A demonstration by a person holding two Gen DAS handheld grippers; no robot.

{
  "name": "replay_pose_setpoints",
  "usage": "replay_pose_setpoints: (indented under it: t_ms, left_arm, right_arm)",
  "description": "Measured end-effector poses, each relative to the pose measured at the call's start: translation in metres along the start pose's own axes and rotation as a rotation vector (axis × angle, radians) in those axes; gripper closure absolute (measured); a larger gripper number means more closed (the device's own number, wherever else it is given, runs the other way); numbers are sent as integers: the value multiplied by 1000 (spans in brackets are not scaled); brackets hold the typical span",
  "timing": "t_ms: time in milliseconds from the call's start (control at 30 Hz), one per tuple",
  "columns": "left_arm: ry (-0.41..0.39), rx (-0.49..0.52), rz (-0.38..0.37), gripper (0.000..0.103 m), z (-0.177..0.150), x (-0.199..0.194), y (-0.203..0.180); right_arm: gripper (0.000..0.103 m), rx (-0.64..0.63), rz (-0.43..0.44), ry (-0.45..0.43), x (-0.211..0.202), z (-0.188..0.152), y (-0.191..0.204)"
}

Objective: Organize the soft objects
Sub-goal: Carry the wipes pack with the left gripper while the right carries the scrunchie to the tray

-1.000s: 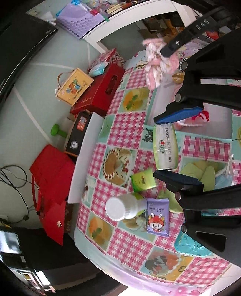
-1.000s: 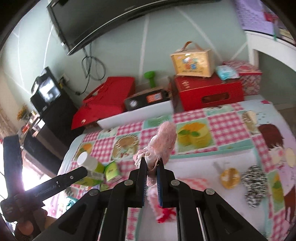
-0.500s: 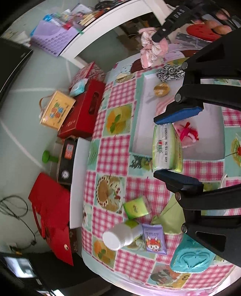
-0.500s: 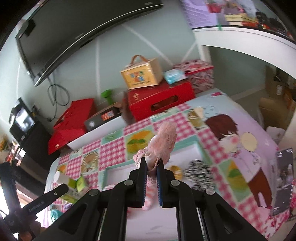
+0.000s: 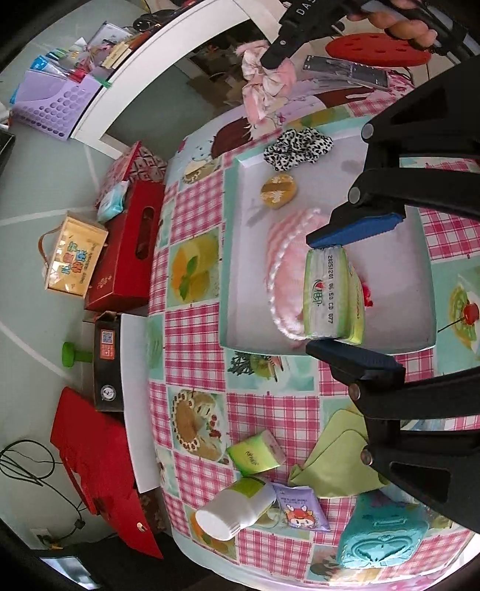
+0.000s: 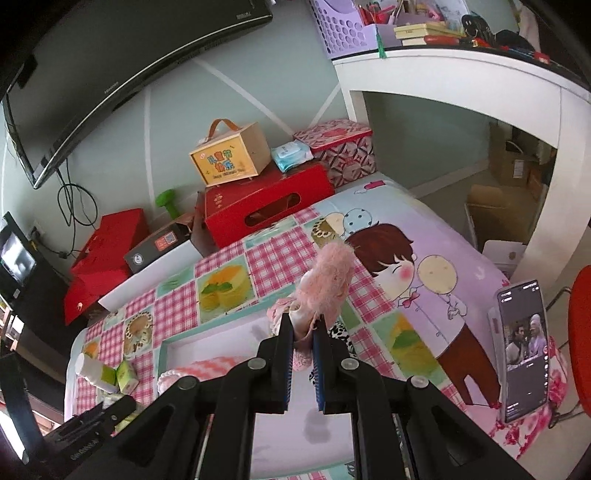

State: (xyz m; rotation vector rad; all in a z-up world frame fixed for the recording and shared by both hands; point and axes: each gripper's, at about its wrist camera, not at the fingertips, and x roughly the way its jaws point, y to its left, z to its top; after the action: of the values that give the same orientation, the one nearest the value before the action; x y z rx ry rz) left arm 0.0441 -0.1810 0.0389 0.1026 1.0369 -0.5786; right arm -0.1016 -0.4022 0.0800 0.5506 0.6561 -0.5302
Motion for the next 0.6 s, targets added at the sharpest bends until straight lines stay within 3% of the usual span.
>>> replay_pose_setpoints:
  t_ms: [600]
  left_arm:
    - [53, 61, -50, 51, -15, 23, -20]
  right_arm:
    - [93, -121, -17, 119, 35, -19, 32]
